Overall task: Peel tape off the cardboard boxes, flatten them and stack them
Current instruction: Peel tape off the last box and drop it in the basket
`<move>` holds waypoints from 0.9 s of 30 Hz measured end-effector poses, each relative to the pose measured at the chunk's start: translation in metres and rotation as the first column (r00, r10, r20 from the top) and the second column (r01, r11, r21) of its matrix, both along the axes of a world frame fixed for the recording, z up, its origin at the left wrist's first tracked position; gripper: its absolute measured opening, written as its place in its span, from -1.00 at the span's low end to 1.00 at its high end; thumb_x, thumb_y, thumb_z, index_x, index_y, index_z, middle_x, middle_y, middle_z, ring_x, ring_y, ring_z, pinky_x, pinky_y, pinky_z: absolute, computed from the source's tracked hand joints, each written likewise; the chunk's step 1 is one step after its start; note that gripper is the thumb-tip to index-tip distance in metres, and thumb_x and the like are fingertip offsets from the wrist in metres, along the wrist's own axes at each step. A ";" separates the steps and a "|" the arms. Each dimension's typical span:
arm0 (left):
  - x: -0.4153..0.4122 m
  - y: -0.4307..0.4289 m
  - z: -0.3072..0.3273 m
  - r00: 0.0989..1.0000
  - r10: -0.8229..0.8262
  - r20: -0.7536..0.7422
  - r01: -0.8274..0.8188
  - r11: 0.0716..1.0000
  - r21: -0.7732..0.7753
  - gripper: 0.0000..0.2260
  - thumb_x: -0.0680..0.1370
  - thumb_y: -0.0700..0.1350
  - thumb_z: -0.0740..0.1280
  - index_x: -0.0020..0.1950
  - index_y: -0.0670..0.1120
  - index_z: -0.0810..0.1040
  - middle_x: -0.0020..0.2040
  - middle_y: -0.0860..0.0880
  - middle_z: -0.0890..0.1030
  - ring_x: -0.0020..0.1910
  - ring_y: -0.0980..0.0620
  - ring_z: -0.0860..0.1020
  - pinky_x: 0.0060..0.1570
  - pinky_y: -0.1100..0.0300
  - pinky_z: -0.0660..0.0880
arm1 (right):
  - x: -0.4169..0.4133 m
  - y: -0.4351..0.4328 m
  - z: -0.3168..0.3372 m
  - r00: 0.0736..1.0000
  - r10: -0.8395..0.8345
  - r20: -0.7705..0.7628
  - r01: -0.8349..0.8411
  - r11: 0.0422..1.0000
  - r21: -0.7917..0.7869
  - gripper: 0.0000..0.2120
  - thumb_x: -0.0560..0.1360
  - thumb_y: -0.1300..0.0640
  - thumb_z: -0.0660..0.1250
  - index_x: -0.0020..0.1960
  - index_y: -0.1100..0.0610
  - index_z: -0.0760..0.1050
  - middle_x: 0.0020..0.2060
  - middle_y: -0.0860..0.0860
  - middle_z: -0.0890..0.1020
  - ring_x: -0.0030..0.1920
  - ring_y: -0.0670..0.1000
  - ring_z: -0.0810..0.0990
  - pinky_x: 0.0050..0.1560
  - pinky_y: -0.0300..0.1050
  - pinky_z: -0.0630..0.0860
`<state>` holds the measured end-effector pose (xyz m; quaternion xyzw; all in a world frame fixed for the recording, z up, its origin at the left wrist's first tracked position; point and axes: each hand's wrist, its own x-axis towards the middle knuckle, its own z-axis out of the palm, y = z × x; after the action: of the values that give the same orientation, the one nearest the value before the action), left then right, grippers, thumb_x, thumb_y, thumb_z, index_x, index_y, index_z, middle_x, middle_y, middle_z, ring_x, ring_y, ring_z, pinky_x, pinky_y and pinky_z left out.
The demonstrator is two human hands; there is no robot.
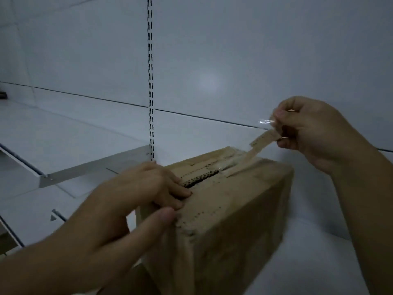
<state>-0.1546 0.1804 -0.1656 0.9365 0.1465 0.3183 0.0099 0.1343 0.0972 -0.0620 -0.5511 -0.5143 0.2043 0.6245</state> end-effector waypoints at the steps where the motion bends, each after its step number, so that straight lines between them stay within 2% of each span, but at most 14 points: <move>1: -0.009 -0.003 0.017 0.999 0.046 -0.001 -0.045 0.994 -0.098 -0.68 0.56 0.26 0.12 0.13 0.16 0.54 0.05 0.35 0.59 0.05 0.34 0.56 0.03 -0.01 0.55 | 0.004 0.000 0.000 0.999 0.014 -0.031 -0.014 1.000 -0.005 -0.78 0.58 0.24 0.20 -0.24 0.09 0.43 -0.39 -0.03 0.54 -0.49 -0.13 0.48 -0.52 -0.32 0.43; 2: -0.007 -0.013 0.039 0.997 0.081 -0.009 -0.081 0.984 -0.160 -0.65 0.52 0.27 0.16 -0.01 0.10 0.62 -0.11 0.21 0.66 -0.11 0.24 0.62 -0.07 0.08 0.55 | 0.005 0.002 -0.003 0.995 0.028 -0.100 -0.028 1.000 0.004 -0.78 0.58 0.24 0.20 -0.23 0.10 0.42 -0.40 -0.04 0.54 -0.50 -0.12 0.47 -0.52 -0.32 0.43; 3: 0.000 -0.021 0.058 0.994 0.108 0.031 -0.101 0.980 -0.171 -0.62 0.49 0.27 0.17 -0.17 0.04 0.62 -0.26 0.10 0.65 -0.28 0.18 0.60 -0.20 0.17 0.52 | 0.002 0.006 -0.007 0.978 0.035 -0.204 -0.032 0.999 0.017 -0.79 0.58 0.24 0.19 -0.23 0.11 0.42 -0.41 -0.03 0.53 -0.51 -0.12 0.47 -0.54 -0.32 0.42; 4: 0.010 -0.024 0.070 0.991 0.136 0.011 -0.133 0.980 -0.146 -0.61 0.48 0.26 0.16 -0.28 0.02 0.58 -0.34 0.05 0.60 -0.38 0.15 0.55 -0.35 0.28 0.44 | -0.003 0.011 -0.012 0.944 0.035 -0.328 -0.028 0.999 0.027 -0.79 0.59 0.23 0.19 -0.22 0.12 0.42 -0.41 -0.02 0.52 -0.54 -0.12 0.45 -0.56 -0.33 0.40; 6: 0.038 -0.020 0.096 0.917 0.342 -0.205 -0.364 0.928 -0.082 -0.67 0.51 0.21 0.16 -0.32 0.05 0.48 -0.35 0.06 0.54 -0.38 0.14 0.47 -0.35 0.29 0.34 | -0.019 0.020 -0.022 0.834 0.024 -0.551 -0.006 0.999 0.033 -0.83 0.58 0.23 0.21 -0.19 0.16 0.44 -0.40 0.00 0.50 -0.59 -0.14 0.43 -0.59 -0.35 0.37; 8: 0.060 0.002 0.114 0.761 0.514 -0.396 -0.552 0.834 0.022 -0.80 0.55 0.12 0.18 -0.21 0.10 0.49 -0.22 0.15 0.52 -0.23 0.16 0.47 -0.19 0.20 0.38 | -0.038 0.020 -0.027 0.743 0.053 -0.667 -0.001 0.997 0.078 -0.89 0.57 0.23 0.21 -0.13 0.20 0.45 -0.37 0.02 0.48 -0.59 -0.14 0.42 -0.60 -0.34 0.36; 9: 0.068 0.015 0.115 0.697 0.557 -0.452 -0.599 0.798 0.060 -0.83 0.56 0.07 0.18 -0.10 0.08 0.53 -0.15 0.13 0.54 -0.15 0.11 0.50 -0.09 0.17 0.43 | -0.047 0.016 -0.030 0.728 0.076 -0.681 0.000 0.994 0.112 -0.90 0.58 0.23 0.20 -0.10 0.20 0.44 -0.35 0.02 0.48 -0.57 -0.14 0.42 -0.59 -0.33 0.37; 12: 0.078 0.053 0.109 0.593 0.626 -0.506 -0.637 0.749 0.181 -0.74 0.59 0.00 0.17 0.20 -0.03 0.53 0.16 0.02 0.56 0.10 0.02 0.51 0.14 0.11 0.46 | -0.075 0.007 -0.037 0.779 0.139 -0.612 -0.038 0.984 0.176 -0.85 0.61 0.20 0.16 -0.11 0.14 0.42 -0.35 0.00 0.49 -0.53 -0.12 0.43 -0.55 -0.27 0.39; 15: 0.090 0.070 0.097 0.651 0.611 -0.450 -0.652 0.754 0.080 -0.71 0.61 -0.10 0.13 0.24 -0.15 0.51 0.25 -0.09 0.52 0.19 -0.07 0.48 0.13 0.12 0.43 | -0.088 0.001 -0.039 0.823 0.197 -0.532 -0.134 0.979 0.156 -0.82 0.62 0.20 0.15 -0.15 0.13 0.40 -0.36 0.01 0.49 -0.54 -0.11 0.43 -0.55 -0.25 0.38; 17: 0.095 0.068 0.082 0.725 0.546 -0.420 -0.623 0.779 -0.062 -0.70 0.63 -0.07 0.08 0.20 -0.15 0.52 0.24 -0.10 0.53 0.17 -0.08 0.47 0.11 0.14 0.37 | -0.085 0.001 -0.037 0.859 0.216 -0.464 -0.176 0.976 0.130 -0.82 0.61 0.21 0.16 -0.17 0.14 0.38 -0.35 0.02 0.48 -0.54 -0.10 0.44 -0.56 -0.25 0.37; 20: 0.095 0.064 0.067 0.745 0.477 -0.466 -0.597 0.789 -0.146 -0.65 0.65 0.01 0.03 0.20 -0.13 0.50 0.24 -0.09 0.51 0.20 -0.06 0.44 0.13 0.16 0.30 | -0.070 0.001 -0.026 0.894 0.166 -0.417 -0.121 0.984 0.131 -0.81 0.60 0.22 0.18 -0.20 0.13 0.38 -0.35 0.01 0.48 -0.55 -0.12 0.41 -0.58 -0.26 0.36; 24: 0.097 0.065 0.067 0.756 0.470 -0.456 -0.608 0.762 -0.223 -0.63 0.65 0.06 0.00 0.18 -0.11 0.49 0.21 -0.10 0.52 0.17 -0.07 0.44 0.13 0.12 0.32 | -0.015 -0.007 0.009 0.868 0.071 -0.491 0.112 0.936 0.334 -0.79 0.60 0.15 0.16 -0.21 0.03 0.41 -0.38 -0.08 0.54 -0.49 -0.16 0.50 -0.44 -0.26 0.48; 26: 0.099 0.066 0.067 0.749 0.475 -0.462 -0.618 0.751 -0.231 -0.64 0.65 0.05 0.00 0.16 -0.11 0.49 0.18 -0.10 0.52 0.14 -0.06 0.45 0.11 0.12 0.33 | 0.012 -0.015 0.021 0.836 0.110 -0.538 0.177 0.874 0.453 -0.83 0.62 0.11 0.13 -0.13 0.02 0.41 -0.26 -0.11 0.57 -0.36 -0.18 0.59 -0.34 -0.24 0.56; 27: 0.099 0.065 0.066 0.750 0.473 -0.463 -0.617 0.751 -0.233 -0.65 0.65 0.05 0.00 0.16 -0.10 0.49 0.19 -0.09 0.52 0.14 -0.05 0.44 0.10 0.13 0.32 | 0.022 -0.019 0.024 0.829 0.187 -0.527 0.136 0.847 0.515 -0.86 0.62 0.10 0.11 -0.07 0.02 0.39 -0.18 -0.11 0.57 -0.29 -0.19 0.63 -0.31 -0.25 0.57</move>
<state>-0.0555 0.2458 -0.0994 0.8732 0.4751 0.0878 0.0638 0.1560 0.0780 -0.0381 -0.2649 -0.3525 0.2144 0.8716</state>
